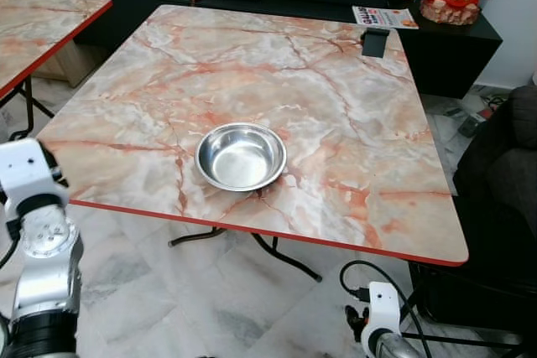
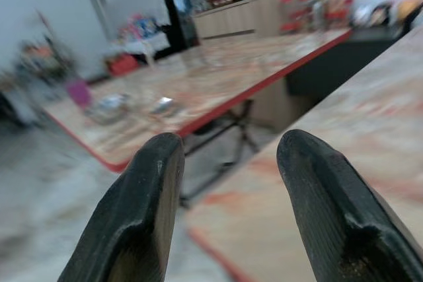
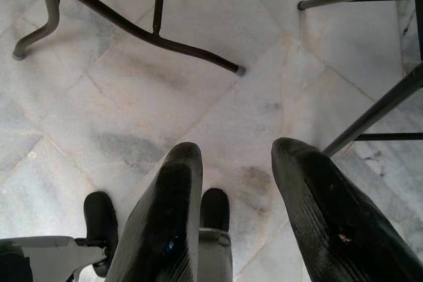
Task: Setting the table
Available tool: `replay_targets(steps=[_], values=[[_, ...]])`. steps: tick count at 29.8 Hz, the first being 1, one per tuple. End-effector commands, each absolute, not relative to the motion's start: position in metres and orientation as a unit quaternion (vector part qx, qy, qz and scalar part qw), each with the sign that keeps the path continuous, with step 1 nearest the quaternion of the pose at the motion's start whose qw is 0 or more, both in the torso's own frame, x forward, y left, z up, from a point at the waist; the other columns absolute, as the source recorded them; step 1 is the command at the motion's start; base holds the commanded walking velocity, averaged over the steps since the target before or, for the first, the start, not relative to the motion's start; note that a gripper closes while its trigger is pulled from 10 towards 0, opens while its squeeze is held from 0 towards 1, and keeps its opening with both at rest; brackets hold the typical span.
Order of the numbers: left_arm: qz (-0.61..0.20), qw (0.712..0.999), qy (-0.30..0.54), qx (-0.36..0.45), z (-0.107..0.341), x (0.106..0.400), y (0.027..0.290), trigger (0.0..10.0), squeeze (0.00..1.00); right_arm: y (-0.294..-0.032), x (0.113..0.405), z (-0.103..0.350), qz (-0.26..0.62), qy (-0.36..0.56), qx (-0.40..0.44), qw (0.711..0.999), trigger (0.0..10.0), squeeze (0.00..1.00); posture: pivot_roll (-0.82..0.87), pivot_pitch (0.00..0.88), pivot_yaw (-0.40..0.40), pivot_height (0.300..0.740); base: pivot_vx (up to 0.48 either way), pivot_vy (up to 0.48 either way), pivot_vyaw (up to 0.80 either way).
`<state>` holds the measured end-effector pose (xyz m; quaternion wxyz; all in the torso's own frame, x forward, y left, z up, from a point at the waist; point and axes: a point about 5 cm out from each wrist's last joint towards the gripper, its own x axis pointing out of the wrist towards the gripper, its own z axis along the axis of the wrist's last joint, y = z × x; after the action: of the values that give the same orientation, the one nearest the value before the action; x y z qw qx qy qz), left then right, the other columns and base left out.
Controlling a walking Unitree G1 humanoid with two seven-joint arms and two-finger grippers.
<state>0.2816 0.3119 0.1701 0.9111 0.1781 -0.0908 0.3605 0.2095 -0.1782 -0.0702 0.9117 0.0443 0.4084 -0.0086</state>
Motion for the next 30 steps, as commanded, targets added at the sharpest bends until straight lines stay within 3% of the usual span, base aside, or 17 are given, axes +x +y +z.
replay_targets(steps=[1,9,15,16,20,24,25,27,30], values=[[0.395,0.888,-0.047,0.229,0.155,0.273,0.324,10.0,0.00,-0.180,0.207,-0.072,-0.014,0.413,0.044,0.909,10.0,0.00,0.12,0.128,-0.068,0.740,0.000,0.000,0.00],[0.482,0.825,0.077,0.286,0.096,0.233,0.351,10.0,0.00,-0.178,0.204,-0.074,-0.018,0.416,0.049,0.908,10.0,0.00,0.11,0.131,-0.058,0.740,0.000,0.000,0.00],[0.488,0.806,0.152,0.300,0.060,0.216,0.353,10.0,0.00,-0.179,0.202,-0.074,-0.022,0.417,0.052,0.907,10.0,0.00,0.12,0.133,-0.055,0.740,0.000,0.000,0.00],[0.474,0.808,0.198,0.289,0.040,0.210,0.350,10.0,0.00,-0.179,0.202,-0.074,-0.022,0.417,0.052,0.907,10.0,0.00,0.11,0.132,-0.055,0.740,0.000,0.000,0.00],[0.454,0.814,0.244,0.268,0.020,0.203,0.344,10.0,0.00,-0.179,0.203,-0.074,-0.024,0.417,0.053,0.907,10.0,0.00,0.11,0.130,-0.054,0.740,0.000,0.000,0.00],[0.369,0.837,0.344,0.212,-0.022,0.192,0.317,10.0,0.00,-0.180,0.203,-0.074,-0.025,0.418,0.053,0.907,10.0,0.00,0.10,0.130,-0.060,0.740,0.000,0.000,0.00],[0.329,0.852,0.371,0.165,-0.035,0.192,0.303,10.0,0.00,-0.181,0.203,-0.074,-0.025,0.418,0.053,0.907,10.0,0.00,0.10,0.129,-0.061,0.740,0.000,0.000,0.00],[0.256,0.876,0.394,0.107,-0.049,0.196,0.277,10.0,0.00,-0.181,0.203,-0.074,-0.023,0.419,0.052,0.906,10.0,0.00,0.10,0.130,-0.063,0.740,0.000,0.000,0.00],[0.200,0.889,0.398,0.102,-0.054,0.200,0.261,10.0,0.00,-0.181,0.203,-0.074,-0.023,0.419,0.052,0.906,10.0,0.00,0.10,0.130,-0.064,0.740,0.000,0.000,0.00]])
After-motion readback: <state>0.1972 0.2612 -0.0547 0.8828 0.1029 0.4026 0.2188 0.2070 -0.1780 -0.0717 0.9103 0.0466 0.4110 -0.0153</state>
